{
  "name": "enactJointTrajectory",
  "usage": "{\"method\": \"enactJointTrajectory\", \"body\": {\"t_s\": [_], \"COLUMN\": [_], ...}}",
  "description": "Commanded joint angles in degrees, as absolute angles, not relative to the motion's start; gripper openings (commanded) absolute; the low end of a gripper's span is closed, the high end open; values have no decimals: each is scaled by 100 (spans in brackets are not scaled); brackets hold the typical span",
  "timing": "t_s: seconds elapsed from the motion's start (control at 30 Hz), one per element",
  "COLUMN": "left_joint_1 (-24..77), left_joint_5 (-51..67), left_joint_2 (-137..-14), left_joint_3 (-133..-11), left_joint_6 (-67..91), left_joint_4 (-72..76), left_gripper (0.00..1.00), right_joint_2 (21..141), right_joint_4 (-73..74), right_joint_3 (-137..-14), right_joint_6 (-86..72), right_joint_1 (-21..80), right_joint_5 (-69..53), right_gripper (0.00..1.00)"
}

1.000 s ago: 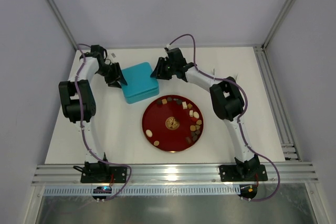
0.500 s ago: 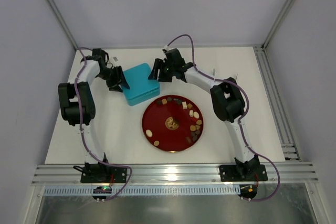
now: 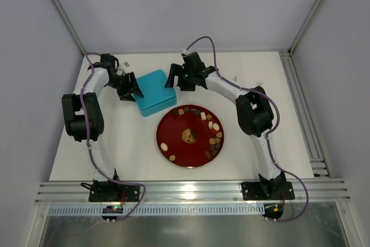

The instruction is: Pack the chocolate

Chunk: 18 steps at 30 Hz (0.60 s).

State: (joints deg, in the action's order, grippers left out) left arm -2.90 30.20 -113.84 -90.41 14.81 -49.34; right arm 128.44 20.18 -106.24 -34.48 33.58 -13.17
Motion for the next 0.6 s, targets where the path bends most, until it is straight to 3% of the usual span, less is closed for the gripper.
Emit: {"method": "enactJointTrajectory", "body": {"t_s": [0.0,0.37,0.57], "left_joint_1": [-272,-343,-334], "left_joint_5": [3252,3007,2033], "left_joint_2": [-11074,-10986,-11354], "left_joint_3": [-9149,-9913,-10563], "left_joint_6": [1538,1512,1512], "left_joint_4": [-4728,-5018,-4948], "left_gripper": [54,54,53], "right_joint_2": [12261,11716,11575], "right_joint_4": [1978,1460,977], "right_joint_3": [-10521,-9660,-9238], "right_joint_6": [-3673,-4631,-5018], "right_joint_1": [3358,3313,3331], "right_joint_5": [-1309,-1564,-1731], "right_gripper": [91,93,92]}}
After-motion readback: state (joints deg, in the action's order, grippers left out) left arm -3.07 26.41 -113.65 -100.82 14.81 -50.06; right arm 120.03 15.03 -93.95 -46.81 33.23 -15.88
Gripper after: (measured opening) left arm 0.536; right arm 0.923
